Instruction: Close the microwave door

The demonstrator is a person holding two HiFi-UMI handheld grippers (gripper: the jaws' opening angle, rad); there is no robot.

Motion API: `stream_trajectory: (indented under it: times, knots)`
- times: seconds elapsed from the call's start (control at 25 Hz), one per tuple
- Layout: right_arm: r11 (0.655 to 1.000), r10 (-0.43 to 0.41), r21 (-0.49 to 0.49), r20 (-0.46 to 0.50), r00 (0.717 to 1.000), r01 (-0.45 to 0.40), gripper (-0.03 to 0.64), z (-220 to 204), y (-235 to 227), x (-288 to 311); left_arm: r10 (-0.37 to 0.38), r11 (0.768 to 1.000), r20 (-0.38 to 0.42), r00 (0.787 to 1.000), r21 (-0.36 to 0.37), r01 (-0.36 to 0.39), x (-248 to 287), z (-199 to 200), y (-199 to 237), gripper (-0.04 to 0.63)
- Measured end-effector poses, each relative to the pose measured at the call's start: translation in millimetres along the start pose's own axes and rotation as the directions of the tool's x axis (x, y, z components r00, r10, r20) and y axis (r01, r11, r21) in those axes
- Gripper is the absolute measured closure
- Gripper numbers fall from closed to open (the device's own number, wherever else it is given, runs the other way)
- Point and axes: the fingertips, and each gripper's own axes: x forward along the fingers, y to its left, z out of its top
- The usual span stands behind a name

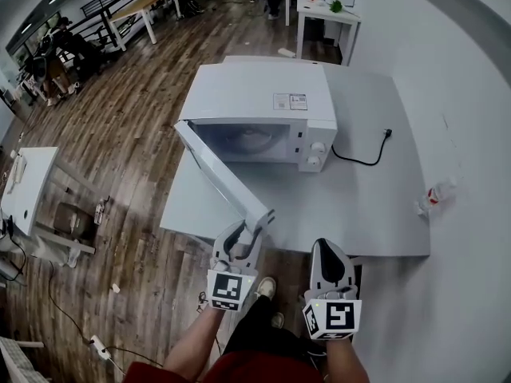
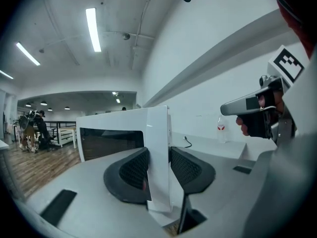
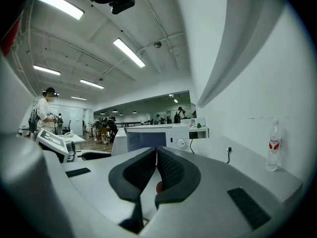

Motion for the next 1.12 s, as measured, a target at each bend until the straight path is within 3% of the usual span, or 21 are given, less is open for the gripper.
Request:
stream_trajectory:
  times: [0.28, 1.12]
  knots:
    - [1.0, -0.023, -0.007, 0.002, 1.0, 0.023, 0.588, 3.2, -24.4, 22.2, 0.016, 1.0, 0.017, 1.0, -0.004, -0.016, 31.3, 6.8, -8.8, 0.442]
    - [0.995, -0.095, 0.022, -0.049, 0.994, 0.096, 0.588, -6.1, -77.9, 89.1, -0.061, 0.998, 0.07, 0.996, -0.006, 0.061, 119.6, 28.1, -22.1, 0.454]
